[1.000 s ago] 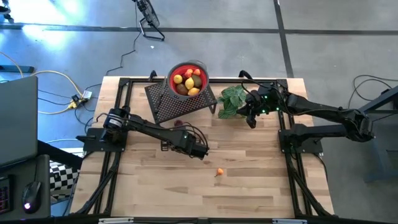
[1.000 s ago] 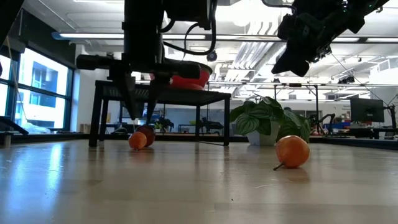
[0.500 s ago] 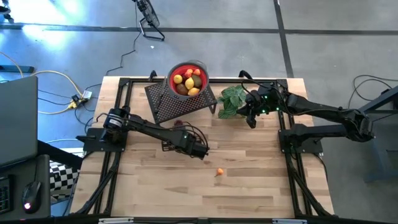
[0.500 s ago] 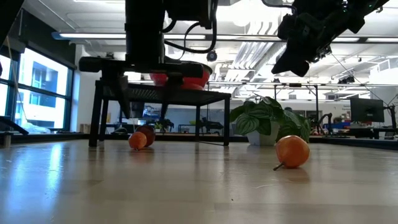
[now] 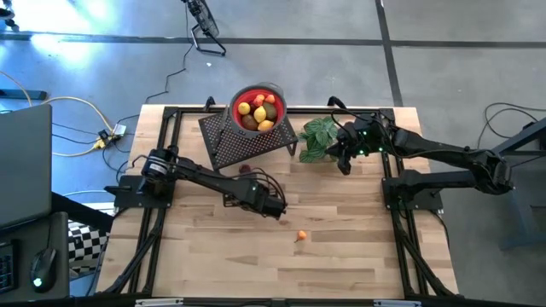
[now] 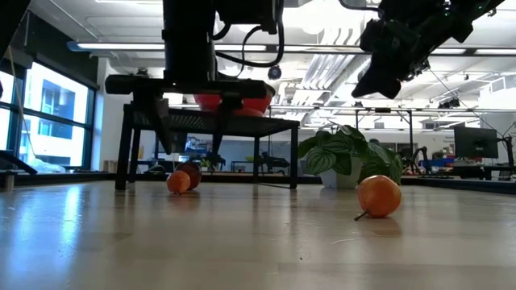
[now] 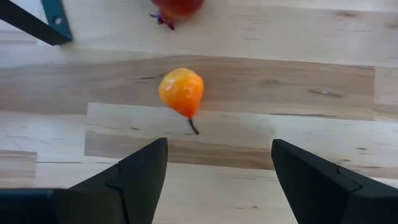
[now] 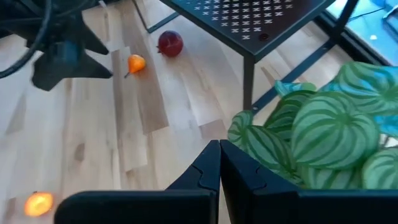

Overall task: Pick & Place Fruit
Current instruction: Put the orange pear into the red basket on the shelf

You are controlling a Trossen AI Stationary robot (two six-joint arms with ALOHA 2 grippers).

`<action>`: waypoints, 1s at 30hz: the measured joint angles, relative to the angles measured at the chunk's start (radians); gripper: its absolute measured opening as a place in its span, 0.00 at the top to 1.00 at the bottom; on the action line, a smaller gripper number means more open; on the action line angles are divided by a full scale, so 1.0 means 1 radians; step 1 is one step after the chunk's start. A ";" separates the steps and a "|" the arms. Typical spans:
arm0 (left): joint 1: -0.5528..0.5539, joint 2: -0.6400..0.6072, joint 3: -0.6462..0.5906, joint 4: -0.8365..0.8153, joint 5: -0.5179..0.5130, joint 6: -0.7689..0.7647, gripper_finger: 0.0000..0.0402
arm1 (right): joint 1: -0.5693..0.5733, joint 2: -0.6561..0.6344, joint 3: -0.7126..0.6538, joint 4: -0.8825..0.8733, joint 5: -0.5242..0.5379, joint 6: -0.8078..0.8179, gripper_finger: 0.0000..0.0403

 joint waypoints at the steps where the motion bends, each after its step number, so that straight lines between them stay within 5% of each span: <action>1: 0.000 0.000 -0.002 0.005 0.000 0.001 0.30 | 0.000 0.000 0.000 0.000 0.010 -0.002 0.99; 30: 0.106 0.001 -0.099 0.035 0.033 0.082 0.30 | 0.000 0.000 0.000 0.000 0.017 -0.029 0.99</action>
